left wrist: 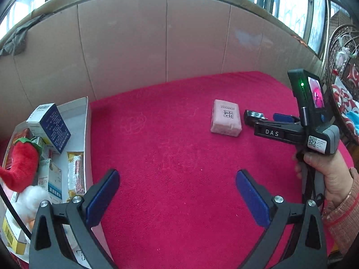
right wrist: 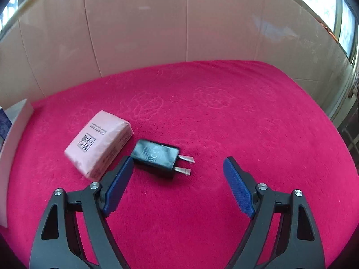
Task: Organize objects
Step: 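Grasp the pink tissue pack with the left tool while the right tool grasps the black charger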
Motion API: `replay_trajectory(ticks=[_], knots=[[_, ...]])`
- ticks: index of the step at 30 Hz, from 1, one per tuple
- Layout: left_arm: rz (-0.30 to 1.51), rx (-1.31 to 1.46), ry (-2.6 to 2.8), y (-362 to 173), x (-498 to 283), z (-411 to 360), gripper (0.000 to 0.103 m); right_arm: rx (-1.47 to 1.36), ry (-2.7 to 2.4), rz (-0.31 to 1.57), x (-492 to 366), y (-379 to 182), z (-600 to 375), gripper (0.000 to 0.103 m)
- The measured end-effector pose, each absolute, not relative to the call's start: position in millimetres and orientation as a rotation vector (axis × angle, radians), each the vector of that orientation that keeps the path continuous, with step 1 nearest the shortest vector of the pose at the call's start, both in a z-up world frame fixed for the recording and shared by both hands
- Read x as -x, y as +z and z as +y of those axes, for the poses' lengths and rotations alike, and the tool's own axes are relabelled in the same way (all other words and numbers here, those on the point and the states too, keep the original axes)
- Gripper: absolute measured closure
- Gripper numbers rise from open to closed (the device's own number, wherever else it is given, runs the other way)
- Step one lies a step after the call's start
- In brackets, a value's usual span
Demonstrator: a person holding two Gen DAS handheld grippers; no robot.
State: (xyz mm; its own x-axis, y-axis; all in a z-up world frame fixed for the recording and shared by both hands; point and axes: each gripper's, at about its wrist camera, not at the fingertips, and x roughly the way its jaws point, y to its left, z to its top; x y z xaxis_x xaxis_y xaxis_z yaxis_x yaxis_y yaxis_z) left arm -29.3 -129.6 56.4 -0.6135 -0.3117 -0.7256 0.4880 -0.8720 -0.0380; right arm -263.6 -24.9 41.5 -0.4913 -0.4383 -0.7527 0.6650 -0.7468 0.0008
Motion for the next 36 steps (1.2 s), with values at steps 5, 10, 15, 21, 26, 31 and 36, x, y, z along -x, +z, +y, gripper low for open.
replay_trajectory(ticks=[5, 10, 15, 21, 26, 31, 36], knots=[[0.339, -1.063, -2.437, 49.1, 51.6, -137.6, 0.0, -1.058, -2.201, 0.41, 265.3, 36.7, -39.5, 0.033], [0.283, -1.11, -2.457, 40.4, 86.6, -136.8, 0.0, -1.036, -2.177, 0.363, 261.2, 39.9, -27.9, 0.042], [0.227, -1.156, -2.503, 32.4, 120.0, -125.5, 0.0, -1.074, -2.2, 0.233, 261.7, 34.2, 5.1, 0.042], [0.19, -1.199, -2.529, 22.5, 163.2, -112.5, 0.0, -1.098, -2.245, 0.063, 269.1, 33.9, 31.6, 0.042], [0.283, -1.233, -2.469, 10.8, 187.3, -122.8, 0.0, -1.107, -2.257, -0.008, 272.3, 32.6, 41.5, 0.042], [0.246, -1.248, -2.438, 0.3, 198.6, -123.6, 0.0, -1.106, -2.255, -0.021, 271.7, 32.6, 43.9, 0.042], [0.176, -1.233, -2.459, 2.6, 199.6, -117.3, 0.006, -1.107, -2.252, -0.036, 274.7, 31.9, 40.8, 0.042]])
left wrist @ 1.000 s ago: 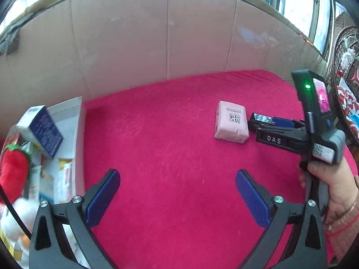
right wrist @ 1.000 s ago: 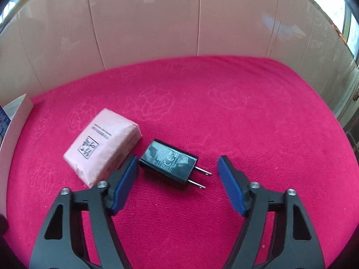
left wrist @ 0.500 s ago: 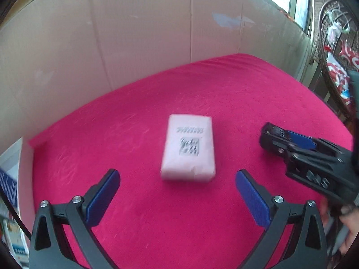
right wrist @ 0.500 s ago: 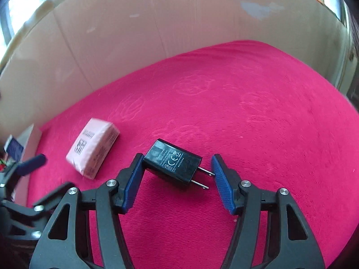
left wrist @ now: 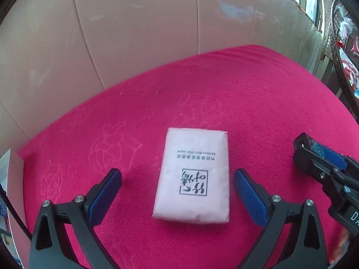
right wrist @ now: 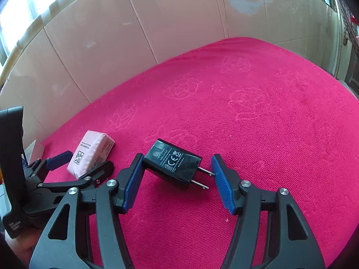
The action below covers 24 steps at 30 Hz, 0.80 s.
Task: Organize objects
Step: 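Grasp the pink tissue pack with the left tool while the right tool grasps the black charger, then carry the pink tissue pack and black charger over the white tray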
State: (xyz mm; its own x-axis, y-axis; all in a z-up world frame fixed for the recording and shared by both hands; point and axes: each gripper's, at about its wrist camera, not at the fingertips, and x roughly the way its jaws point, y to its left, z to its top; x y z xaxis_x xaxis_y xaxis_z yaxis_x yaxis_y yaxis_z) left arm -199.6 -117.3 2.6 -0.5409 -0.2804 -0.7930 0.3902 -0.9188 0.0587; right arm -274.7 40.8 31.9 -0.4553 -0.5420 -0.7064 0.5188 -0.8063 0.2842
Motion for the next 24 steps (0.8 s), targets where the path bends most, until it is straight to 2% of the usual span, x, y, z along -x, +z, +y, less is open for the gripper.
replay_trajectory(ticks=[2, 8, 10, 12, 14, 17, 24], knots=[[0.176, -1.223, -2.461, 4.2, 199.7, -119.2, 0.011, -1.107, -2.252, -0.035, 275.5, 31.8, 41.3, 0.042], [0.141, -1.195, -2.466, 2.6, 200.0, -120.5, 0.013, -1.107, -2.252, -0.031, 277.1, 31.2, 41.1, 0.042], [0.143, -1.194, -2.483, 2.7, 202.5, -119.9, 0.02, -1.108, -2.252, -0.03, 277.2, 31.2, 41.2, 0.042], [0.128, -1.192, -2.519, 4.3, 202.5, -115.4, 0.039, -1.108, -2.252, -0.031, 277.9, 31.0, 41.3, 0.042], [0.094, -1.191, -2.545, 5.9, 202.0, -109.0, 0.053, -1.108, -2.253, -0.03, 277.5, 31.2, 40.9, 0.042], [0.049, -1.185, -2.533, 7.1, 200.0, -103.6, 0.053, -1.108, -2.253, -0.03, 277.2, 31.5, 40.9, 0.042], [0.149, -1.104, -2.525, 13.8, 187.3, -114.5, 0.054, -1.107, -2.26, -0.046, 276.2, 28.4, 46.1, 0.042]])
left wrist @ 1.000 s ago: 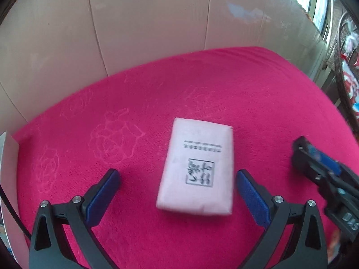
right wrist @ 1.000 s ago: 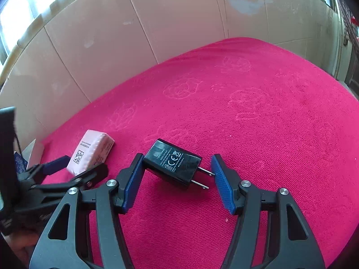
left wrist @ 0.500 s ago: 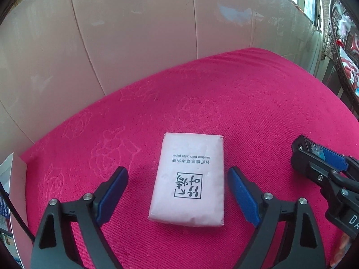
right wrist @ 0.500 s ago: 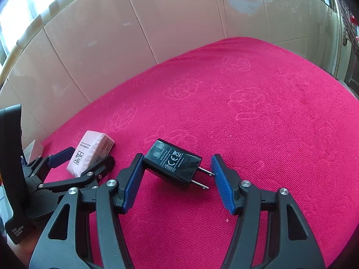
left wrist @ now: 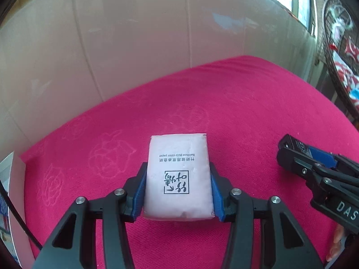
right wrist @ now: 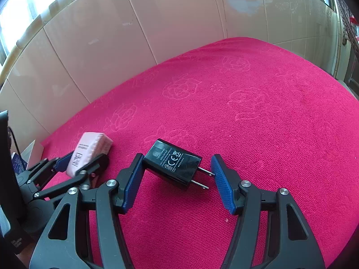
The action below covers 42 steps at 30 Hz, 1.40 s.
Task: Organize objects
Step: 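Carry the pink tissue pack and black charger over the white tray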
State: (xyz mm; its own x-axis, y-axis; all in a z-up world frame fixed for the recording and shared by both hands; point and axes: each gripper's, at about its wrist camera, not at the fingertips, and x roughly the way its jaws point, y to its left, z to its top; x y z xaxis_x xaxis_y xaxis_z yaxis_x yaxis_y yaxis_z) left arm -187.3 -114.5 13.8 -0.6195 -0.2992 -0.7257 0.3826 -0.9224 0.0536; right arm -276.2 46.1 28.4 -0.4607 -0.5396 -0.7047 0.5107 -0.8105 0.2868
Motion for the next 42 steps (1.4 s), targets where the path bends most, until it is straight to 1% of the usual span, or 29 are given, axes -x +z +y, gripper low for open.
replay_trajectory(ticks=[6, 12, 15, 19, 25, 32, 42], knots=[[0.079, -0.953, -2.538, 27.3, 167.8, -101.5, 0.054, -1.107, -2.269, -0.082, 277.6, 26.6, 55.0, 0.042], [0.183, -0.833, -2.58, 38.2, 123.7, -95.9, 0.054, -1.11, -2.287, -0.075, 279.2, 25.0, 54.5, 0.042], [0.163, -0.826, -2.603, 43.1, 98.1, -88.7, 0.054, -1.079, -2.299, -0.078, 274.4, 29.4, 55.7, 0.042], [0.186, -0.796, -2.619, 57.2, 62.3, -87.3, 0.054, -0.994, -2.325, -0.068, 255.2, 39.4, 59.7, 0.042], [0.301, -0.711, -2.615, 79.1, 14.1, -91.1, 0.054, -0.963, -2.243, -0.021, 213.5, 45.1, 49.6, 0.042], [0.277, -0.621, -2.629, 105.2, -10.3, -88.4, 0.054, -0.868, -2.196, 0.001, 182.9, 76.2, 38.5, 0.042], [0.288, -0.538, -2.617, 120.5, -39.9, -89.0, 0.054, -0.798, -2.148, 0.029, 149.6, 99.8, 30.4, 0.042]])
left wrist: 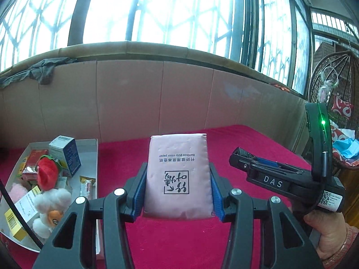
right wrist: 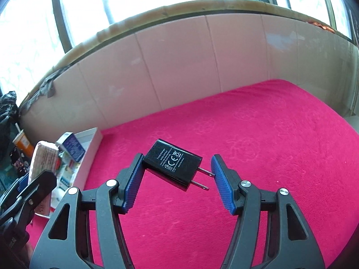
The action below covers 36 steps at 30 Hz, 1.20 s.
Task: Organize objects
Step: 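Carry the pink tissue pack and black charger over the white tray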
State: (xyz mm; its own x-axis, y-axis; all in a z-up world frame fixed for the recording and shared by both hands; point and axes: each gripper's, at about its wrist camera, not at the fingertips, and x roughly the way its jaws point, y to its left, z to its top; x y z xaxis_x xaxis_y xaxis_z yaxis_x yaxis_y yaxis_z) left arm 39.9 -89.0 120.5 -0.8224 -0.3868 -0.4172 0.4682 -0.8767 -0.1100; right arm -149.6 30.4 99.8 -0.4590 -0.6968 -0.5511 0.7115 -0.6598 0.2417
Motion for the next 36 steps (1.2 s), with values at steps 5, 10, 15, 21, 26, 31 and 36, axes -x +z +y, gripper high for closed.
replay_trajectory(ticks=[5, 10, 15, 21, 26, 31, 36], knots=[[0.284, -0.496, -2.606, 128.0, -53.5, -90.3, 0.054, -0.779, -2.124, 0.059, 132.8, 108.5, 20.4, 0.042], [0.314, -0.473, -2.59, 130.8, -67.4, -98.1, 0.054, -0.761, -2.1, 0.086, 118.6, 112.5, 11.9, 0.042], [0.337, -0.441, -2.572, 131.8, -82.1, -106.6, 0.054, -0.741, -2.075, 0.115, 103.8, 115.8, 3.6, 0.042], [0.358, -0.408, -2.554, 134.0, -99.4, -115.0, 0.054, -0.725, -2.04, 0.155, 84.0, 117.5, -8.8, 0.042], [0.374, -0.382, -2.535, 133.6, -113.3, -121.8, 0.054, -0.711, -2.014, 0.188, 68.9, 118.9, -18.6, 0.042], [0.393, -0.369, -2.515, 131.4, -125.4, -132.2, 0.054, -0.695, -1.991, 0.218, 53.9, 121.1, -30.0, 0.042], [0.421, -0.354, -2.483, 128.6, -140.9, -146.7, 0.054, -0.688, -1.969, 0.241, 41.6, 122.1, -40.3, 0.042]])
